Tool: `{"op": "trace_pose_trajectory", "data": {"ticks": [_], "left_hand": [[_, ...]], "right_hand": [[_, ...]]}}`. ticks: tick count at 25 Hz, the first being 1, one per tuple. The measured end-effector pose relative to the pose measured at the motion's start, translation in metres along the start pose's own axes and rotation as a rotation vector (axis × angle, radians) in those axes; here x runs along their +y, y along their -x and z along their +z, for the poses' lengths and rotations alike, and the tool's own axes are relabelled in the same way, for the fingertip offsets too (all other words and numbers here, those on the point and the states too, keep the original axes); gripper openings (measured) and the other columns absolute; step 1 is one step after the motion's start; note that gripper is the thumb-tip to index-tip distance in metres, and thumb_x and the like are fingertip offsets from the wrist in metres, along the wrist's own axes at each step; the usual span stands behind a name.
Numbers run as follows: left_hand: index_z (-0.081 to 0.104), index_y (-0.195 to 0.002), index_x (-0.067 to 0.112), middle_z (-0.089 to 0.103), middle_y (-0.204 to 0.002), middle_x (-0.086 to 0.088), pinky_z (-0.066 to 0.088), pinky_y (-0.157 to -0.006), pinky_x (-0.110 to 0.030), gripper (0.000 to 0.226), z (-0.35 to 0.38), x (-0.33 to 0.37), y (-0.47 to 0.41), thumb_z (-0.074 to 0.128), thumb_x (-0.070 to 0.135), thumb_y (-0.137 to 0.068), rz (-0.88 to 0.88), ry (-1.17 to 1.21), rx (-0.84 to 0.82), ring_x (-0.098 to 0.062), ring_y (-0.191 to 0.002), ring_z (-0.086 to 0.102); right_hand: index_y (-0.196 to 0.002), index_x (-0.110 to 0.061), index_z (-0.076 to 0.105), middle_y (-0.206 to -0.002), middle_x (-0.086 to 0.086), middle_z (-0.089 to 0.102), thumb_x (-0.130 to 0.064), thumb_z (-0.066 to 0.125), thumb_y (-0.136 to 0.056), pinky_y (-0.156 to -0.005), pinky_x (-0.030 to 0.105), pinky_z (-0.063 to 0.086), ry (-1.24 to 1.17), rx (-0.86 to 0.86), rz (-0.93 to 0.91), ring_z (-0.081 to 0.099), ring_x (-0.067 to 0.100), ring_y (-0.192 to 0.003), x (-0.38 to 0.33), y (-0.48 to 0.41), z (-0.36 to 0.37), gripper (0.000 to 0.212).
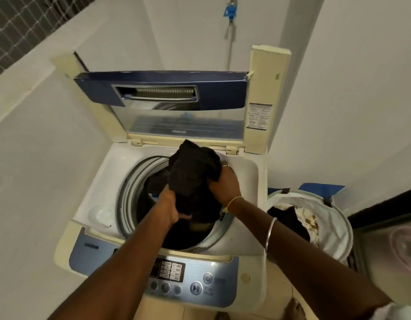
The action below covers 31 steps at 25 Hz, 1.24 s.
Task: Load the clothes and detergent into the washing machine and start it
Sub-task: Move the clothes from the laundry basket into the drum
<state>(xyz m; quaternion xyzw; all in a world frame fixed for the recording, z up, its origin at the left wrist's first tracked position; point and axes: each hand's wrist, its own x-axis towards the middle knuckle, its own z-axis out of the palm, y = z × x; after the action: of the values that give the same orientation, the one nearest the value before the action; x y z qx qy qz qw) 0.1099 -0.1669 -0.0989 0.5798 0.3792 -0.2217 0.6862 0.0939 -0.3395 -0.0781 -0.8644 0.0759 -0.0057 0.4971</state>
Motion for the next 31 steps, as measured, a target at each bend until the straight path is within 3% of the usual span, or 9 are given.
{"op": "trace_pose_trajectory", "data": {"ticks": [2,3,6,10,14,17,22,27,31], "left_hand": [[0.046,-0.141,0.015,0.06,-0.126,-0.011,0.051,-0.086,-0.055,0.086,-0.013,0.004,0.004,0.067,0.06,-0.071,-0.068,-0.047,0.146,-0.042,-0.109,0.061],[0.049,-0.139,0.012,0.063,-0.119,-0.013,0.054,-0.085,-0.052,0.089,-0.019,0.005,0.003,0.072,0.054,-0.065,-0.016,-0.07,0.274,-0.038,-0.099,0.063],[0.065,-0.103,0.0,0.066,-0.087,-0.012,0.054,-0.074,-0.044,0.036,-0.002,0.004,0.014,0.061,0.027,-0.08,0.355,-0.237,0.465,-0.028,-0.076,0.061],[0.061,-0.098,0.018,0.066,-0.087,-0.001,0.053,-0.074,-0.031,0.007,0.086,-0.012,0.071,0.055,0.019,-0.094,0.832,-0.307,0.282,-0.017,-0.083,0.065],[0.055,-0.106,0.024,0.063,-0.084,0.012,0.052,-0.069,-0.014,0.008,0.19,-0.039,0.1,0.053,0.03,-0.101,1.073,-0.397,0.049,-0.004,-0.079,0.063],[0.055,-0.107,0.024,0.065,-0.086,0.011,0.053,-0.069,-0.018,0.015,0.255,-0.069,0.1,0.051,0.036,-0.101,1.059,-0.473,-0.078,-0.006,-0.079,0.065],[0.055,-0.106,0.022,0.064,-0.087,0.01,0.048,-0.067,-0.012,0.015,0.336,-0.135,0.058,0.047,0.034,-0.103,0.994,-0.663,-0.188,-0.004,-0.079,0.063],[0.057,-0.121,0.015,0.068,-0.108,-0.01,0.054,-0.093,-0.041,0.029,0.37,-0.224,-0.038,0.041,0.033,-0.105,0.549,-0.802,-0.211,-0.025,-0.099,0.067],[0.06,-0.119,0.023,0.066,-0.114,0.004,0.047,-0.1,-0.031,0.025,0.367,-0.284,-0.095,0.042,0.031,-0.104,0.45,-0.977,-0.247,-0.013,-0.107,0.061]], "right_hand": [[-0.128,-0.006,0.053,-0.12,0.009,0.062,-0.015,0.067,-0.085,-0.099,0.026,0.043,0.057,-0.114,0.102,0.058,0.023,-0.113,-0.008,0.0,0.012,0.046],[-0.128,-0.006,0.053,-0.116,0.007,0.061,-0.011,0.068,-0.083,-0.093,0.023,0.042,0.063,-0.149,0.142,0.058,0.02,-0.11,-0.01,-0.003,0.012,0.047],[-0.121,-0.009,0.057,-0.104,0.004,0.066,-0.016,0.067,-0.086,-0.089,0.024,0.047,0.01,-0.115,0.122,0.062,0.018,-0.097,-0.011,-0.002,0.004,0.037],[-0.108,-0.017,0.059,-0.074,-0.01,0.064,-0.02,0.059,-0.096,-0.064,0.008,0.046,-0.12,0.123,0.016,0.06,-0.001,-0.065,-0.007,0.013,-0.038,0.013],[-0.101,-0.022,0.06,-0.075,-0.012,0.066,-0.03,0.06,-0.097,-0.065,0.016,0.054,-0.244,0.392,-0.009,0.065,0.001,-0.07,0.038,0.022,-0.109,0.009],[-0.095,-0.019,0.061,-0.075,-0.009,0.065,-0.024,0.06,-0.097,-0.062,0.011,0.048,-0.279,0.503,0.02,0.064,0.002,-0.069,0.089,0.024,-0.16,0.006],[-0.097,-0.018,0.06,-0.074,-0.011,0.064,-0.027,0.058,-0.098,-0.061,0.008,0.045,-0.205,0.478,0.179,0.063,0.0,-0.07,0.192,0.025,-0.212,0.009],[-0.095,-0.019,0.061,-0.078,-0.008,0.064,-0.031,0.054,-0.098,-0.07,0.013,0.044,0.026,0.311,0.363,0.058,0.002,-0.07,0.325,0.021,-0.211,0.014],[-0.11,-0.024,0.06,-0.089,-0.004,0.069,-0.037,0.055,-0.095,-0.073,0.024,0.045,0.176,0.07,0.512,0.066,0.016,-0.087,0.439,0.022,-0.17,0.021]]}}
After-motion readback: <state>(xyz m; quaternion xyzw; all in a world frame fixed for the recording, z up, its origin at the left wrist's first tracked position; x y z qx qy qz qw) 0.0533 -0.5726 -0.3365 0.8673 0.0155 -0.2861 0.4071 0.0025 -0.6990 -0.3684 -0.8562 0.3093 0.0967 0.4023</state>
